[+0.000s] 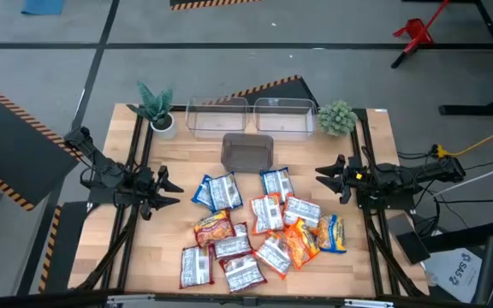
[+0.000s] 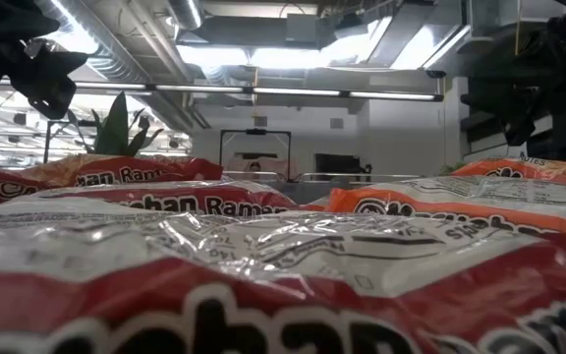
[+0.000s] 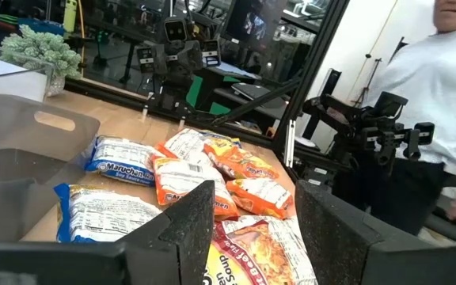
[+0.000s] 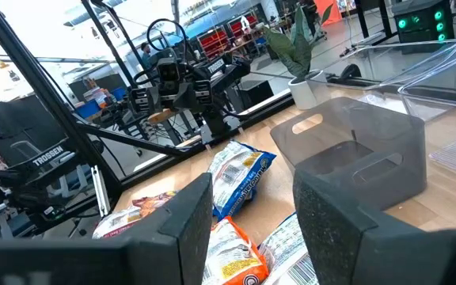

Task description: Sort Maruchan noodles

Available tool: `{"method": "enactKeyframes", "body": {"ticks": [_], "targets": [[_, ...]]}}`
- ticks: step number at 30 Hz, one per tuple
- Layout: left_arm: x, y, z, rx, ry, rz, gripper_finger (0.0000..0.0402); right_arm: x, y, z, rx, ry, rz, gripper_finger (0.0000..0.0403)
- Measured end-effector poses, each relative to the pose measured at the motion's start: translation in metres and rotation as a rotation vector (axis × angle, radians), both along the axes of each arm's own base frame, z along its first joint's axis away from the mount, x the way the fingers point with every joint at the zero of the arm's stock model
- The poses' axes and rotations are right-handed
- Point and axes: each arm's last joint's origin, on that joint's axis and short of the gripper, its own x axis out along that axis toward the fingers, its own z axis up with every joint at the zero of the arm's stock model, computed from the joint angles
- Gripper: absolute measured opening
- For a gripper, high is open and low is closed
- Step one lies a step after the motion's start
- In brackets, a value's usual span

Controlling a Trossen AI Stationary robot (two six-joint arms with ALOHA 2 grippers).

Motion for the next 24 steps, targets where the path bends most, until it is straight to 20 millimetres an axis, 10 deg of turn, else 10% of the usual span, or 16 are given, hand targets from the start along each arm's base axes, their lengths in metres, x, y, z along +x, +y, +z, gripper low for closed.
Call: {"method": "enactKeyframes", "body": {"ticks": [24], "targets": [[0.0, 0.0, -0.0001, 0.0, 0.0, 0.0, 0.017, -0.0003, -0.0001, 0.006, 0.019, -0.064, -0.002, 0.0166]]}}
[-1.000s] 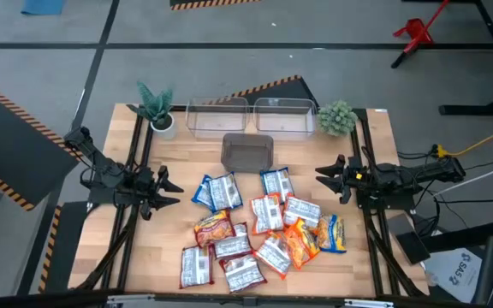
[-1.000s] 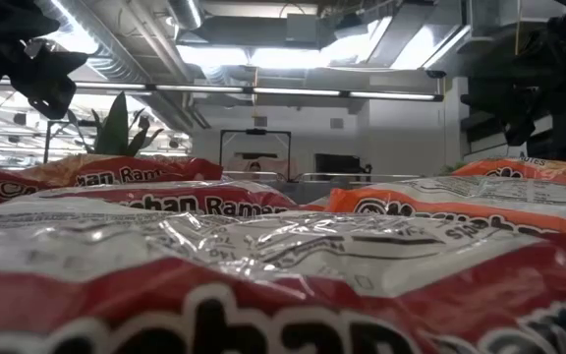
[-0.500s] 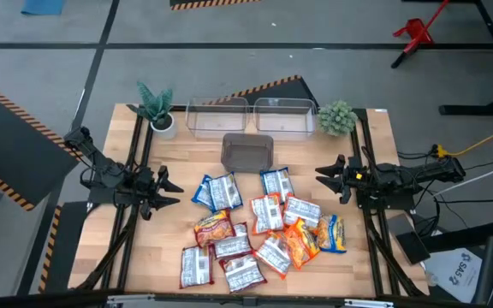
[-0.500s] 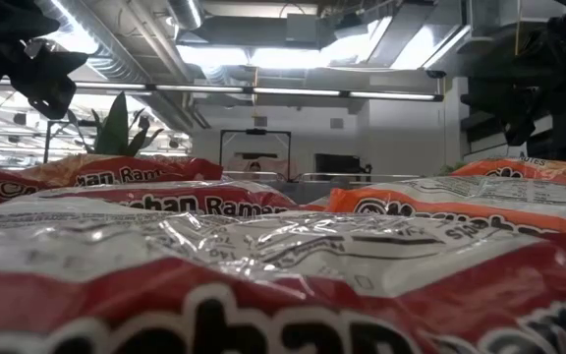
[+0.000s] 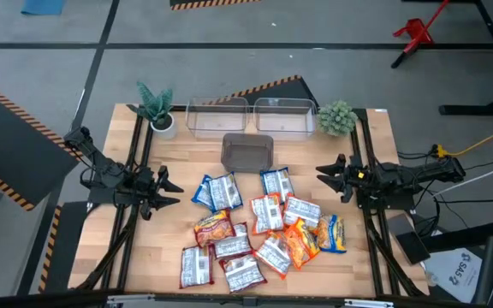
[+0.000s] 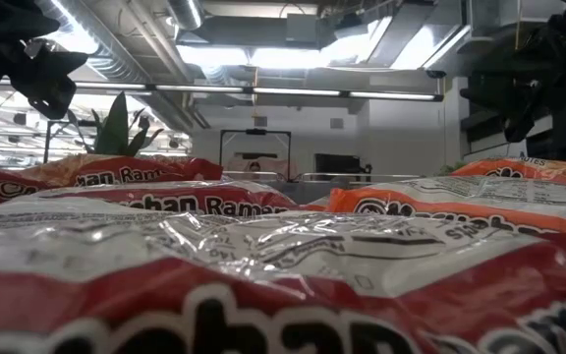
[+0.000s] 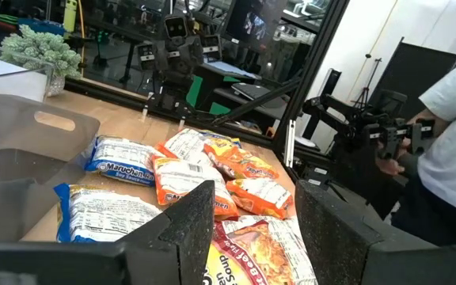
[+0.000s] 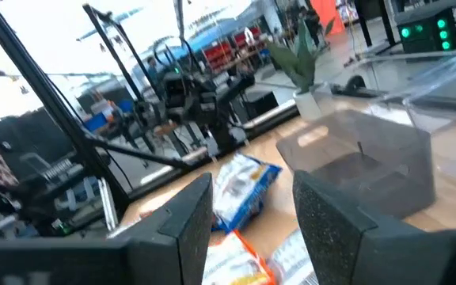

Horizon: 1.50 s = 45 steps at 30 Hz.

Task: Sort Maruchan noodles
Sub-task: Put the orange noodle pack into the black bin

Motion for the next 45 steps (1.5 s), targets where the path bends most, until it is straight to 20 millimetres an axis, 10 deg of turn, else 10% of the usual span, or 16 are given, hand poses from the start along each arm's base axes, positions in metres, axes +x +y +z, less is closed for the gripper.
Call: {"method": "enactKeyframes", "body": {"ticks": [14, 24, 33, 45], "targets": [[0.0, 0.002, 0.0, -0.002, 0.002, 0.053, 0.017, -0.001, -0.002, 0.008, 0.176, -0.104, -0.037, 0.0166], [-0.001, 0.008, 0.013, -0.191, -0.094, 0.238, 0.017, -0.015, -0.006, 0.067, 0.119, -0.373, -0.076, 0.0166], [-0.005, 0.013, 0.025, -0.247, -0.185, 0.348, 0.017, 0.01, 0.0, 0.102, -0.093, 0.319, -0.096, 0.0166], [-0.007, 0.015, 0.032, -0.406, -0.256, 0.311, 0.017, 0.077, 0.027, 0.06, 0.144, 1.148, 0.171, 0.0243]]}}
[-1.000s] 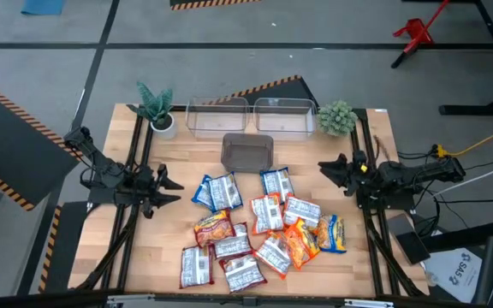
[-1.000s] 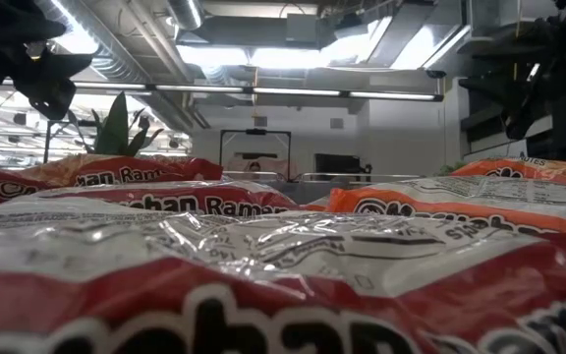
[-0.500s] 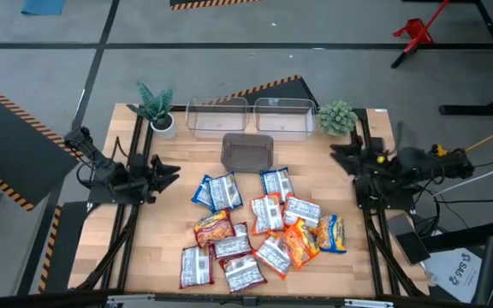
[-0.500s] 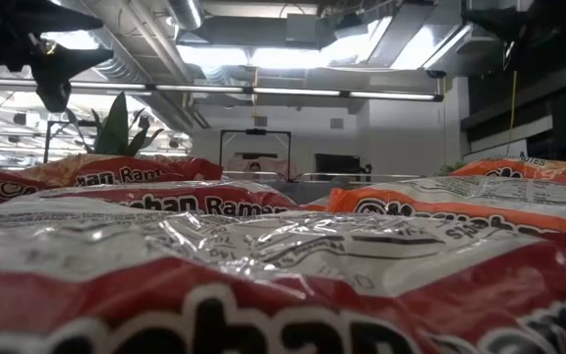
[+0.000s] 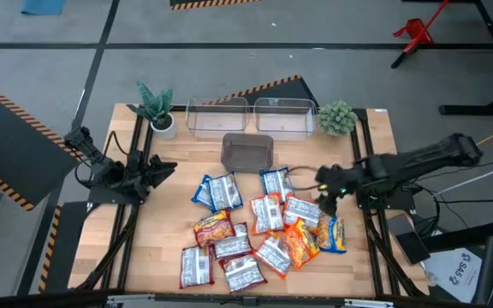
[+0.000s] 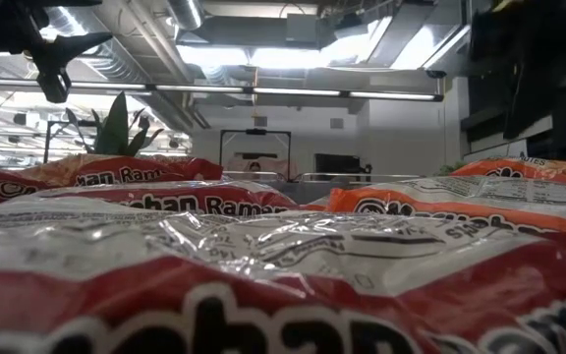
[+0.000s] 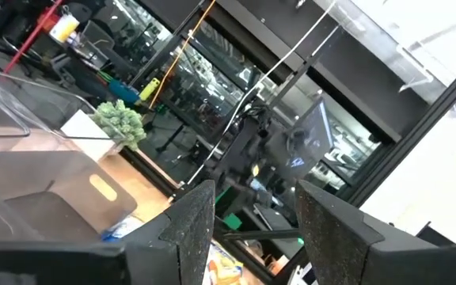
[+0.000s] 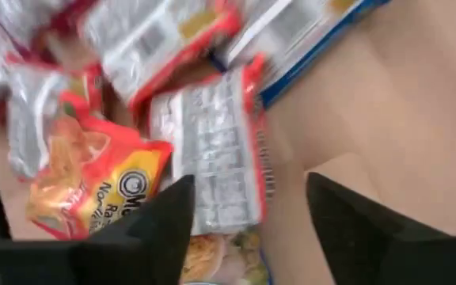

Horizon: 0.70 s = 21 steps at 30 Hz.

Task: Sort Maruchan noodles
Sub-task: Put the orange noodle pack into the black bin

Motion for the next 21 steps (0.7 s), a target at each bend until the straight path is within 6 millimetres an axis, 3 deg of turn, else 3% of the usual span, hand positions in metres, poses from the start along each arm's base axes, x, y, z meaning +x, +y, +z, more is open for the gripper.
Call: {"method": "enactKeyframes", "body": {"ticks": [5, 9, 16, 21], "targets": [[0.0, 0.0, 0.0, 0.009, 0.009, 0.015, 0.017, 0.029, 0.005, -0.031, -0.031, 0.116, 0.018, 0.0321], [0.0, 0.0, 0.0, 0.011, 0.011, 0.018, 0.017, 0.046, -0.002, -0.056, 0.025, 0.213, 0.053, 0.0356], [0.0, 0.0, -0.001, 0.012, 0.018, 0.026, 0.017, 0.066, -0.023, -0.085, 0.187, 0.246, 0.182, 0.0356], [0.0, 0.0, -0.001, 0.012, 0.019, 0.028, 0.017, 0.07, -0.034, -0.095, 0.275, 0.256, 0.233, 0.0324]]}}
